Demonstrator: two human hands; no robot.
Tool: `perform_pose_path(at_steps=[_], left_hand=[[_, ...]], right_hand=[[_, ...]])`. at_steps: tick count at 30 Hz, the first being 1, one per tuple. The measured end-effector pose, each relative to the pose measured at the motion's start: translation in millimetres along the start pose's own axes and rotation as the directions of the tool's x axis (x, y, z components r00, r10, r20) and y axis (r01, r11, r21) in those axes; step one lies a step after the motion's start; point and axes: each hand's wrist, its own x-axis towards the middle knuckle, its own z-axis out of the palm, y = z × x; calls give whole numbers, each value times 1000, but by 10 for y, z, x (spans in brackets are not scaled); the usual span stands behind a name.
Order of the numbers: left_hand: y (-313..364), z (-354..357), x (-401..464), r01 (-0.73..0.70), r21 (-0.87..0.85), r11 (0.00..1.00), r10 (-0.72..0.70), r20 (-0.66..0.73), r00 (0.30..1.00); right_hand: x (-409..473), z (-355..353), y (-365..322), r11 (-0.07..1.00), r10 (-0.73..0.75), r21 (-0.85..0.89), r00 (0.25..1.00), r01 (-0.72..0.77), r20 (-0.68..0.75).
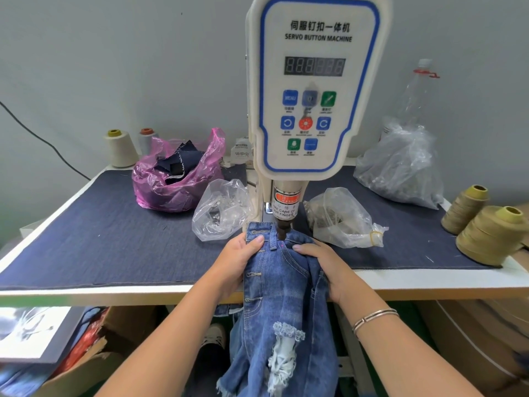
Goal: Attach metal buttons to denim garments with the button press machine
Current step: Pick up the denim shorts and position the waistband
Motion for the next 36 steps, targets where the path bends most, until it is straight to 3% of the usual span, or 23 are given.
perform_pose_path(at_steps=[18, 22, 26, 33, 36], left_hand=[[-6, -7, 0, -8, 27, 1000, 8, -5, 1000], [15, -5, -21, 5, 6, 1000, -5, -27, 1000], [36, -17, -38, 22, 32, 999, -21, -35, 999], [106, -72, -108, 40, -25, 999, -40, -7, 999], [170, -146, -166, 36, 3, 999, -36, -33, 999]], right_hand=[[-15, -8, -4, 999, -39, -34, 999, 40, 23], [-54, -3, 16, 989, 46, 136, 997, -55, 68], [-100, -34, 18, 989, 56, 132, 992, -71, 111], [-225, 25, -104, 972, 21, -233, 988, 14, 150], [-333, 25, -306, 798, -62, -598, 997, 76, 44]])
